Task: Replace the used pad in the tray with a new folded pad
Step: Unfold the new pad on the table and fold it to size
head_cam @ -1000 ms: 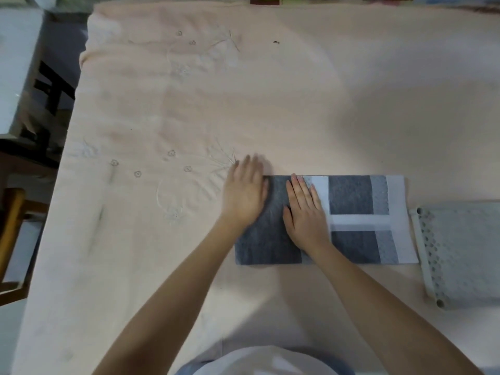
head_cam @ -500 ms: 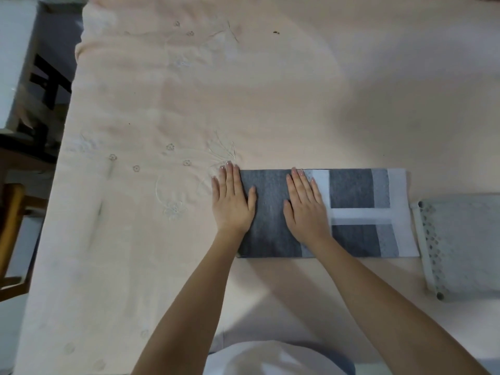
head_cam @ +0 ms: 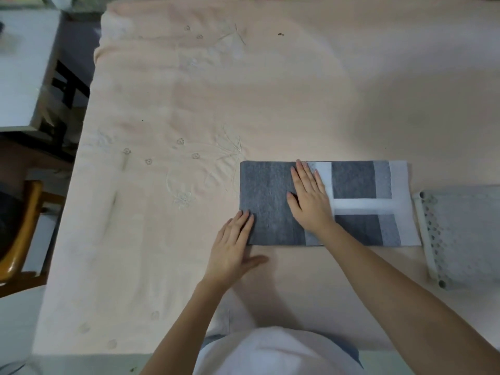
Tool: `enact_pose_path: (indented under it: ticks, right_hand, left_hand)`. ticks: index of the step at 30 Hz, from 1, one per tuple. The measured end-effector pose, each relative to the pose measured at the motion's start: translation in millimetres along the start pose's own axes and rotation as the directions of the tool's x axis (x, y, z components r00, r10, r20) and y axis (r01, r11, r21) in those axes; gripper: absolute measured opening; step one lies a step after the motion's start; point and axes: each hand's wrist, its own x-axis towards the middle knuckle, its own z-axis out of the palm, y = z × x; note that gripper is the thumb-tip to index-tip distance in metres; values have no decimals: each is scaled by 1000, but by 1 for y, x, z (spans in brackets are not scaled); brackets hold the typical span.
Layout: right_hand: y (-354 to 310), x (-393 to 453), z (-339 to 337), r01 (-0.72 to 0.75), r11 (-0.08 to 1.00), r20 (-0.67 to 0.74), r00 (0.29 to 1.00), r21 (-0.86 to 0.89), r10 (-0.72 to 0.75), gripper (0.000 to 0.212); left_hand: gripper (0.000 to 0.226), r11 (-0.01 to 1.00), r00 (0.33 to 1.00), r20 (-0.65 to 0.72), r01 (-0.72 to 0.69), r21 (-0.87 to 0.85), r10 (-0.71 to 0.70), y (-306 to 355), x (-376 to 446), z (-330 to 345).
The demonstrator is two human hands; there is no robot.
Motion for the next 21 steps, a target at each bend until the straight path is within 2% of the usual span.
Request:
enact_pose_path:
  ticks: [4, 6, 13, 18, 21]
  right_hand:
    - [-13, -16, -10, 84, 988, -8, 996, -126, -86, 61]
    - [-24, -32, -2, 110, 988, 15, 994, -112, -109, 60]
    - [-27, -49, 13, 64, 986, 98, 994, -157, -49, 60]
    - [-29, -49, 13, 50, 987, 106, 994, -155, -33, 61]
    - [-29, -49, 12, 60, 986, 105, 994, -158, -44, 61]
  left_hand:
    - [71, 998, 993, -97, 60, -2, -60, 8, 0, 6]
    - [65, 997, 990, -116, 76, -22, -78, 11, 0, 7]
    - [61, 977, 957, -203, 212, 2, -207, 27, 8, 3]
    - [48, 979, 976, -196, 131, 159, -99, 12, -4, 5]
    - [53, 981, 995, -93, 47, 187, -30, -7, -5, -1]
